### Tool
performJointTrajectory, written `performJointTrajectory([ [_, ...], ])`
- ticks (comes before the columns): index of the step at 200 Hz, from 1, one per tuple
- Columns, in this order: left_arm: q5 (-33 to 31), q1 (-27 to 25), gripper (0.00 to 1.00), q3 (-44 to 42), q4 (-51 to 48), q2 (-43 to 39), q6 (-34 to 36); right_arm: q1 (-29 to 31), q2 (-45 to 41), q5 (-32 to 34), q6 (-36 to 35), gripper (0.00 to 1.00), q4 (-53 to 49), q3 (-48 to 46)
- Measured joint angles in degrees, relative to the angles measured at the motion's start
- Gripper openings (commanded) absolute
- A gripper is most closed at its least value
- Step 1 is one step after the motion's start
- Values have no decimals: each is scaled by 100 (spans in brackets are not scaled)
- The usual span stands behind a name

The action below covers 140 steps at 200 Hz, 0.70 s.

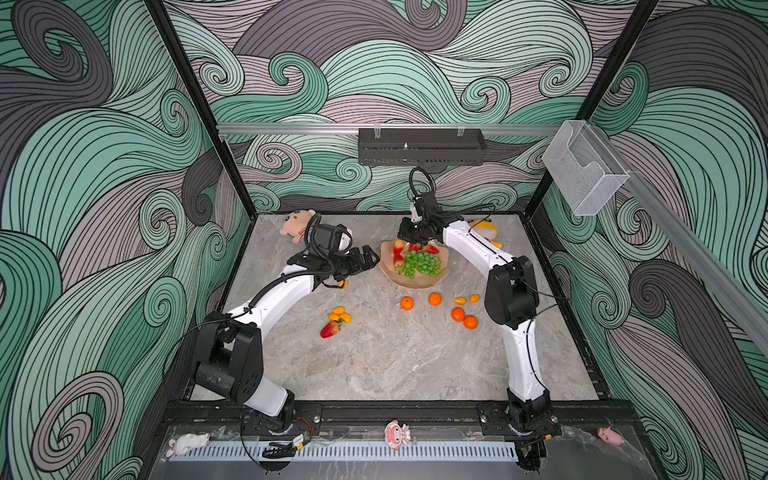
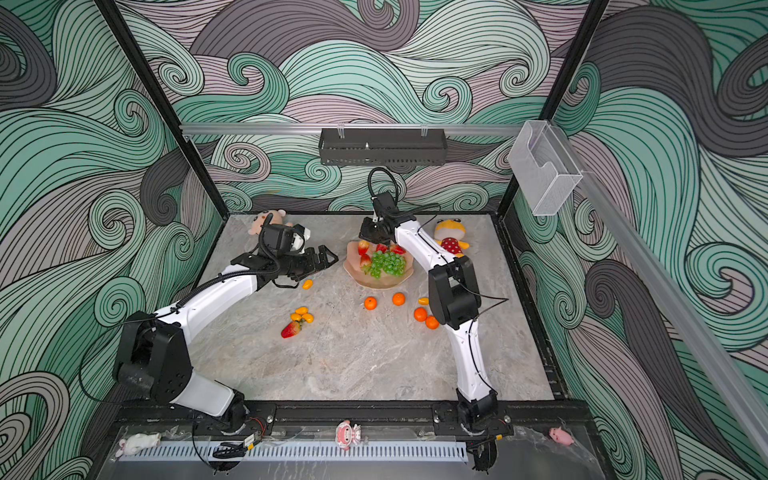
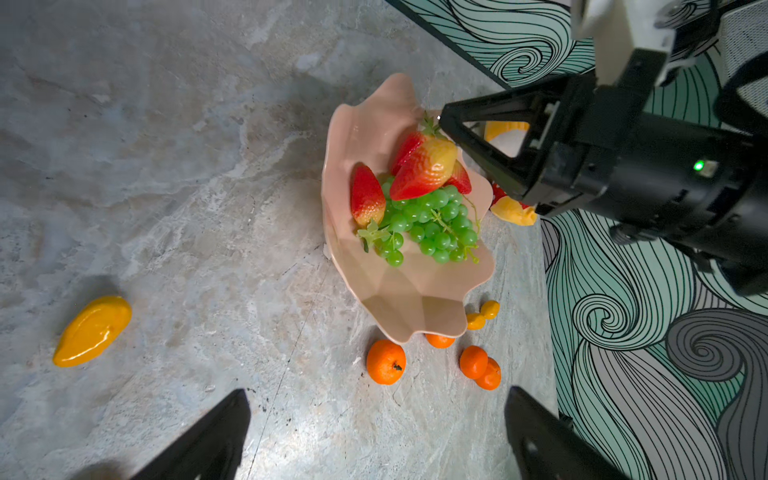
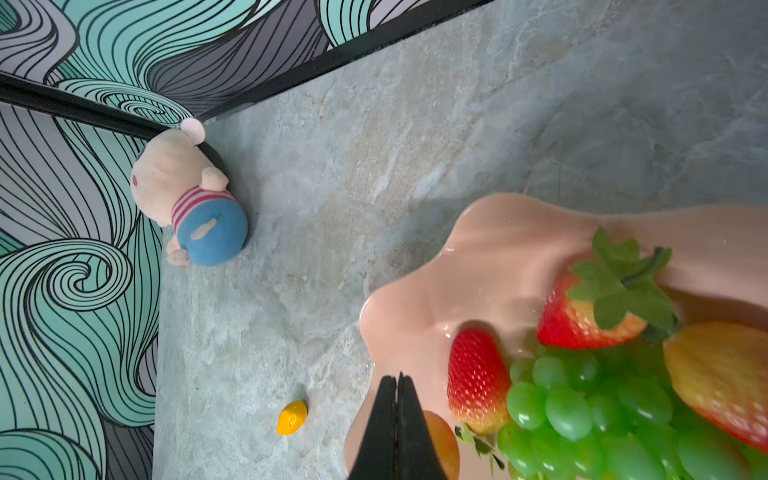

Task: Place and organize the fake fruits in the fruit bowl
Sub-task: 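Lower the pale strawberry into the bowl and open the right gripper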

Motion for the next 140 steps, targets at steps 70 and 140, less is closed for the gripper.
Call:
performJointTrajectory([
  [70, -15, 0, 99, 52, -2, 188, 63, -55, 909, 144, -216, 0, -573, 1071],
  [140, -15, 0, 99, 83, -9, 229, 109, -61, 1058, 682, -448, 3, -935, 1294],
])
